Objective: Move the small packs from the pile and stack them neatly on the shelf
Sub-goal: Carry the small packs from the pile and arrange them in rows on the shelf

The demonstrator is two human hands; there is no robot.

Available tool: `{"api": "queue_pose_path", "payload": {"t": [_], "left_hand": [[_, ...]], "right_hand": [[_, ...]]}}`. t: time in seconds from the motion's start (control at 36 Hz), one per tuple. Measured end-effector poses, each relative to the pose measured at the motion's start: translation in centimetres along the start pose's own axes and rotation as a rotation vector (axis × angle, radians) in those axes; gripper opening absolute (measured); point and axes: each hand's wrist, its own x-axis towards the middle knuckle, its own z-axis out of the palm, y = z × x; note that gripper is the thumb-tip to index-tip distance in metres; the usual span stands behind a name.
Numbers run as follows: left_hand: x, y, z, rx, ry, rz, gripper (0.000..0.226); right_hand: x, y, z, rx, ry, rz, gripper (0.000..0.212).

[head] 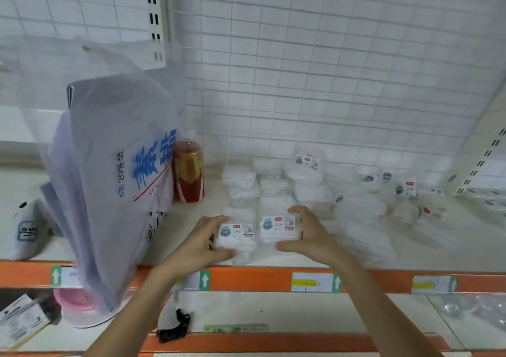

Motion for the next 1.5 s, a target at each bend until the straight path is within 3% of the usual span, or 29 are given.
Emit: {"api": "queue_pose_path", "payload": {"t": [0.14, 0.25, 0.5, 0.72, 0.86, 1.03, 1.17, 1.5], "left_hand": [[0.1, 0.1, 0.1, 0.123, 0.056, 0.033, 0.061], [0.1, 0.0, -0.1, 0.323, 0.102, 0.081, 0.069], [0.3, 4.7, 2.5, 0.364, 0.189, 0.342, 0.067], [1.5, 11.7, 13.5, 0.173, -0.104, 0.559, 0.065], [1.1, 15.8, 22.3, 0.152, -0.249, 0.662, 0.059], [-0.8, 21.9, 32.8, 0.103, -0.327, 0.653, 0.076], [-1.5, 25.7, 40.5, 0.115, -0.378, 0.622, 0.064], [-1.0, 30.4, 52.0, 0.163, -0.473, 0.538, 0.068]], "right_hand": [[-0.2, -0.1, 0.1, -0.232, 0.046, -0.083, 0.073], [-1.1, -0.3, 0.3, -0.49, 0.164, -0.243, 0.069], [-8.0, 3.6, -2.6, -0.497, 0.41, -0.346, 0.064], [-19.0, 10.9, -8.2, -0.377, 0.693, -0.12, 0.066], [-26.1, 15.9, -11.3, -0.367, 0.767, 0.069, 0.07], [-34.6, 22.4, -16.1, -0.372, 0.86, 0.187, 0.073], [-39.9, 27.3, -19.5, -0.365, 0.894, 0.236, 0.076], [-45.2, 34.6, -23.7, -0.253, 0.914, 0.409, 0.07]]}}
